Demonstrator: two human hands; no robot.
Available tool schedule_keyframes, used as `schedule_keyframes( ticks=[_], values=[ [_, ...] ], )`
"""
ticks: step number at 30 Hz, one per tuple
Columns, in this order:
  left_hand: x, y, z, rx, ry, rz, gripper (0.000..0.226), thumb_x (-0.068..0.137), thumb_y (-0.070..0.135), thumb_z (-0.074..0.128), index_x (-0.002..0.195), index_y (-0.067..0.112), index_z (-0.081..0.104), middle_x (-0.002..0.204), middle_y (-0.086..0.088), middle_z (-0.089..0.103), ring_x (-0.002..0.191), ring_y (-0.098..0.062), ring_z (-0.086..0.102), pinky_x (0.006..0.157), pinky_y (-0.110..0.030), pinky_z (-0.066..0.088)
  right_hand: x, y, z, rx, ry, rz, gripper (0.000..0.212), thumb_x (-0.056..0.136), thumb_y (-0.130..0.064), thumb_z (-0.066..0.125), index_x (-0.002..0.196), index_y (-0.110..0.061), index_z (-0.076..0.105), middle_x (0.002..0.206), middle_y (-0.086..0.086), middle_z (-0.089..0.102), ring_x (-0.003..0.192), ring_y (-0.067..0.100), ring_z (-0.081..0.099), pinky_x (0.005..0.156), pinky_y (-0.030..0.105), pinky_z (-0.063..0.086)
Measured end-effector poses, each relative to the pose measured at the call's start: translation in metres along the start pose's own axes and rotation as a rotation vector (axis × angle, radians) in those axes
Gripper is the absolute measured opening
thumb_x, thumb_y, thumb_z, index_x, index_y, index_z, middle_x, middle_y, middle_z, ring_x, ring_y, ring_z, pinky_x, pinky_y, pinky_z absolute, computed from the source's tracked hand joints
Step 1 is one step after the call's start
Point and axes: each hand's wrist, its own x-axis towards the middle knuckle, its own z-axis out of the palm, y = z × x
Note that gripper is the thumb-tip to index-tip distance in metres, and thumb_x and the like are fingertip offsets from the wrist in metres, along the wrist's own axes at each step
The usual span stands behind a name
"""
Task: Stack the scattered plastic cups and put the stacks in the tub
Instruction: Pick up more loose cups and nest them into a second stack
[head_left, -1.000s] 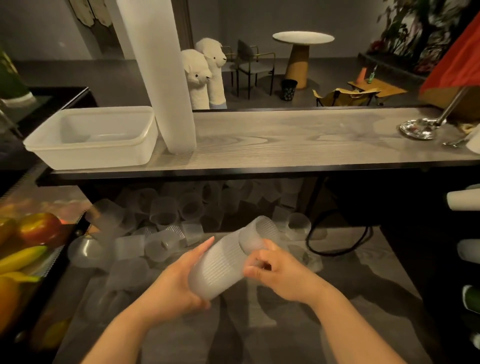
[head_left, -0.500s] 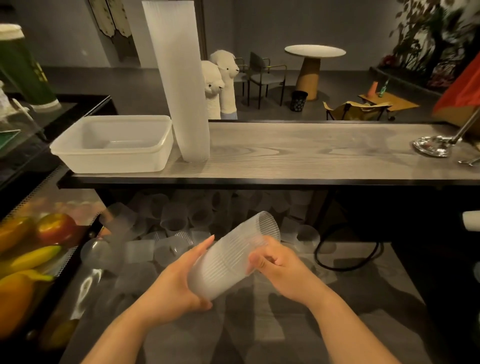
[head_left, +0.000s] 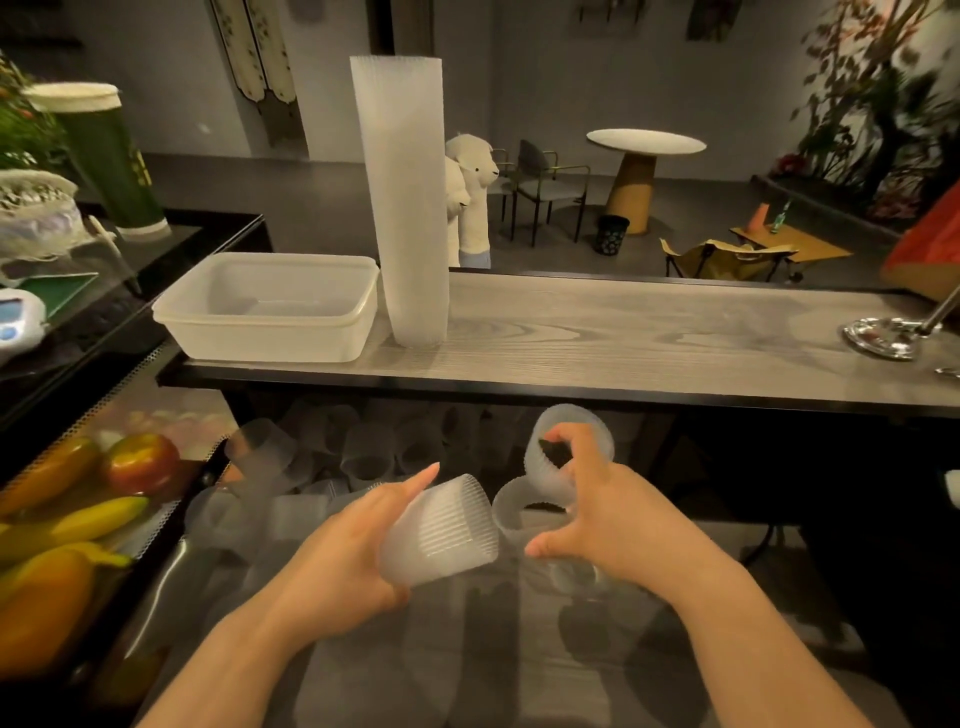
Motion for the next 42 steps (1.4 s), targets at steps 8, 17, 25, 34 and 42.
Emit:
schedule_keyframes(
  ticks=[8,17,25,34,42],
  values=[
    [0.000,0.010,0.011,-0.043,-0.098,0.003,0.119,0.062,0.022,0.082,0.142,0.071,0.009,0.132,0.038,0.040,0.122,0.007,0.044,0.102,-0.025,0.045,0.003,-0.026,-0.006,0.052,-0.049,-0.134,0.105,0.061,-0.052,0.087,0.137,-0.049,0.015,0.134,-0.008,0.054,0.113,0.008,0.056,0.094,0.022,0.044],
    [-0.012,0.017,0.012,-0.159,-0.038,-0.009,0.119,0.062,0.021,0.086,0.135,0.077,0.010,0.119,0.057,0.032,0.114,0.024,0.038,0.081,-0.007,0.047,0.001,-0.026,0.042,0.708,0.449,-0.124,0.035,0.087,-0.048,0.059,0.118,-0.054,0.042,0.119,-0.030,0.052,0.117,-0.013,0.048,0.089,0.002,0.040],
    [-0.029,0.014,0.018,-0.149,-0.027,-0.061,0.120,0.059,0.029,0.088,0.136,0.077,0.009,0.128,0.043,0.036,0.117,0.001,0.049,0.094,-0.029,0.054,0.007,-0.014,0.046,0.768,0.329,-0.098,0.064,0.071,-0.045,0.083,0.112,-0.068,0.040,0.125,-0.016,0.055,0.111,0.002,0.058,0.092,0.023,0.053],
    [-0.028,0.015,0.016,-0.089,-0.080,0.011,0.123,0.058,0.035,0.085,0.148,0.063,0.006,0.137,0.034,0.043,0.123,0.004,0.047,0.101,-0.026,0.049,0.001,-0.032,0.046,0.648,0.075,-0.131,0.061,0.081,-0.063,0.057,0.136,-0.052,0.034,0.128,-0.020,0.051,0.115,-0.001,0.053,0.095,0.017,0.043],
    [-0.016,0.011,0.027,-0.060,-0.135,0.031,0.123,0.059,0.029,0.080,0.155,0.048,0.005,0.125,0.037,0.041,0.115,0.005,0.049,0.095,-0.016,0.048,-0.006,-0.041,0.076,0.805,0.278,-0.062,0.022,0.095,-0.058,0.046,0.101,-0.043,0.062,0.106,-0.018,0.065,0.106,-0.003,0.058,0.092,0.021,0.047]
  ],
)
